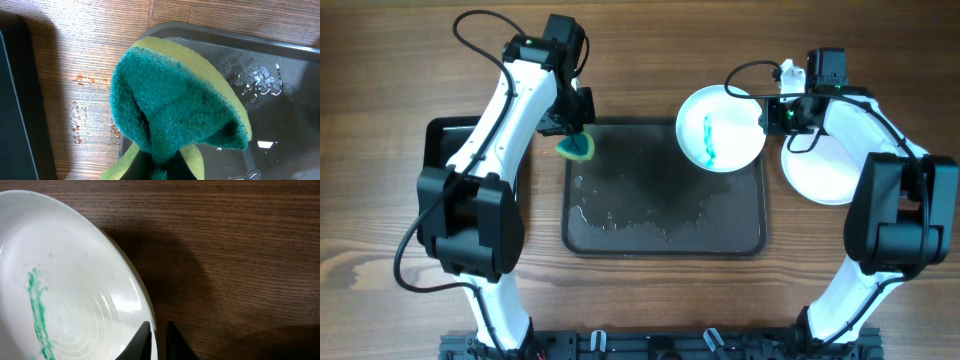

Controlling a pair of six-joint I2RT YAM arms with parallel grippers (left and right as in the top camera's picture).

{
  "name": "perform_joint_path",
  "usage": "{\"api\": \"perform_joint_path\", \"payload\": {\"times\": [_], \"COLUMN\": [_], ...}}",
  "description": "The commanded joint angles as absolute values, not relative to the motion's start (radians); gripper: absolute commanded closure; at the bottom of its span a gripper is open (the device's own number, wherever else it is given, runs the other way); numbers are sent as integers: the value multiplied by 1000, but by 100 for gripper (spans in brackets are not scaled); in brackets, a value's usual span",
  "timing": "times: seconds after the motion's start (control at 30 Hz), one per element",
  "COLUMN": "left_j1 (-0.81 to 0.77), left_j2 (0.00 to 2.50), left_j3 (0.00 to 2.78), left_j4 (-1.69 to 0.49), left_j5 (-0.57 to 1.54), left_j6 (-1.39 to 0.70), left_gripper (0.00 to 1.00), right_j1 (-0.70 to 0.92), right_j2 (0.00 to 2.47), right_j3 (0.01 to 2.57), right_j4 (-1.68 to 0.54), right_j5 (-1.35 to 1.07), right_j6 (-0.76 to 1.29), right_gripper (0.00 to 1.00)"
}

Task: Clean dirty plates on tray and stack at the side
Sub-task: 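Grasp the last plate rim with right gripper and pull it center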

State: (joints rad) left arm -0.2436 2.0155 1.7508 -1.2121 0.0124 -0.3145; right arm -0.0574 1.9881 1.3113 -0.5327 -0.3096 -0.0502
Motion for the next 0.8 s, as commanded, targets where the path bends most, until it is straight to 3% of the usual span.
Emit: {"api": "perform_joint_path", "payload": {"times": [0.0, 0.17, 0.37, 0.57, 0.77], "left_j1": [-238, -238, -238, -258, -348], "left_j2": [1982, 1982, 1982, 1982, 1982], "left_j3": [1766, 1766, 1766, 1762, 1622], "left_j4": [-1211, -1210, -1204, -1192, -1087], "left_j5": [3, 3, 3, 11, 124], "left_j6": [-295, -296, -303, -352, -335], "left_gripper": [96, 96, 96, 96, 96], "right_j1": [-58, -45, 173, 380, 393], "right_j2": [2005, 1954, 1902, 1919, 1942], "right_j3": [1301, 1304, 1299, 1245, 1185], "right_j4": [-529, -652, -831, -774, -649], "right_j5": [-307, -439, -437, -268, -345], "right_j6": [-51, 13, 326, 553, 477], "right_gripper": [96, 96, 96, 96, 96]}}
